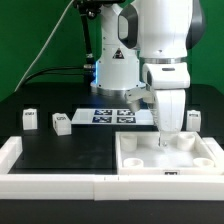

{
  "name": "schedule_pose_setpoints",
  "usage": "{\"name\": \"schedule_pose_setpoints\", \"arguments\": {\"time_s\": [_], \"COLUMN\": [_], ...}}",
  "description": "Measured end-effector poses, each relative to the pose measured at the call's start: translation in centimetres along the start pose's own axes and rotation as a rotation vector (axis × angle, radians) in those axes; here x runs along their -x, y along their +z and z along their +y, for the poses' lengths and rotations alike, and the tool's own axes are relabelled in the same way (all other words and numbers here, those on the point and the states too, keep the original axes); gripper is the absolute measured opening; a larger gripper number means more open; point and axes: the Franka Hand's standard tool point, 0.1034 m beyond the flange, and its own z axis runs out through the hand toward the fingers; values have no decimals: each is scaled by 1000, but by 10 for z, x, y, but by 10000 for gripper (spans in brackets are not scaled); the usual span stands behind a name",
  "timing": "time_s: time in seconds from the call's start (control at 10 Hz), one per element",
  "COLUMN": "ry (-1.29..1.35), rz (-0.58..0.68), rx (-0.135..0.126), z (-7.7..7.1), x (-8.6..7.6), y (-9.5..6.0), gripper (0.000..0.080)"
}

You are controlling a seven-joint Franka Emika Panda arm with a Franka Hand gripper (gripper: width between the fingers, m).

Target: Assemble one leg

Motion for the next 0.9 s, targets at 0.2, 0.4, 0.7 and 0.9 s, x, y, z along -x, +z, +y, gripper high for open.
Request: {"name": "schedule_pose_setpoints", "arguments": {"time_s": [0.2, 0.4, 0.7, 0.9], "ry": [0, 71, 176, 245], "rz": [0, 1, -3, -10], "rx": [0, 10, 29, 23], "z": [0, -6, -24, -30], "x": [0, -4, -14, -14], "y": [0, -8, -36, -44], "gripper": [645, 648, 648, 648]}}
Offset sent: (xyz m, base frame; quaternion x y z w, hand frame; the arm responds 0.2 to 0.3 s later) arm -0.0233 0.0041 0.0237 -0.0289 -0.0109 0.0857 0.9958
